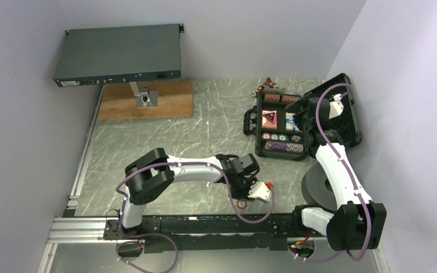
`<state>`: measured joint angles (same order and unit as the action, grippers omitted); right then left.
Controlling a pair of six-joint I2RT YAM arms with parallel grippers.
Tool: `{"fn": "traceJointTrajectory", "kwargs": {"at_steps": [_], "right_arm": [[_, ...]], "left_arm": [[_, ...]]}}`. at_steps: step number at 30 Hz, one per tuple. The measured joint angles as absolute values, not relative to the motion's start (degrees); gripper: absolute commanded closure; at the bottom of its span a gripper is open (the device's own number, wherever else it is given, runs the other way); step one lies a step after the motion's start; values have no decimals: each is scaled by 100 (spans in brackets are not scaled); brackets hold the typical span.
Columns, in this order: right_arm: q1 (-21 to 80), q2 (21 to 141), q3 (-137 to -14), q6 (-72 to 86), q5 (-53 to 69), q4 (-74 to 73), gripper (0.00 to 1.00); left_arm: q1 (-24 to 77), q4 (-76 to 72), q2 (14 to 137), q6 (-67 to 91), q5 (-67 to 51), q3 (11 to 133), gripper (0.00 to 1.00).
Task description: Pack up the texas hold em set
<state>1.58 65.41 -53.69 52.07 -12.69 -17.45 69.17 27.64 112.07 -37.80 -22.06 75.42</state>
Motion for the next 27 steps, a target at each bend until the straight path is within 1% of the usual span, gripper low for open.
{"fn": "traceJointTrajectory", "kwargs": {"at_steps": [5, 7, 9, 10, 11, 12, 16, 21, 25, 27], "right_arm": [[161, 6580, -5369, 5210, -1216, -1741, 6], [161, 6593, -5369, 5207, -1188, -1737, 6], [163, 6608, -5369, 5210, -1179, -1728, 6], [165, 6613, -5369, 5210, -1168, -1721, 6], [165, 6615, -5367, 5210, -1164, -1715, 6], [165, 6615, -5365, 5210, -1160, -1702, 6], [165, 6617, -5341, 5207, -1157, -1662, 6], [165, 6615, -5271, 5207, -1155, -1660, 6], [165, 6615, -5227, 5207, -1142, -1662, 6], [165, 6615, -5214, 5207, -1142, -1660, 6]], "left_arm": [[6659, 2497, 11111, -3559, -2209, 7354, 61], [6628, 2401, 11045, -3476, -2193, 7253, 57], [6613, 2342, 10982, -3356, -2128, 7181, 43], [6611, 2327, 10943, -3280, -2069, 7140, 34], [6608, 2324, 10886, -3162, -1984, 7085, 12], [6606, 2331, 10825, -3024, -1909, 7035, 1], [6608, 2346, 10506, -2394, -1581, 6978, 1], [6785, 2383, 10182, -1485, -934, 7083, 11], [7000, 2622, 10379, -692, -552, 7452, 12], [7052, 2716, 10554, -283, -421, 7627, 15]]}}
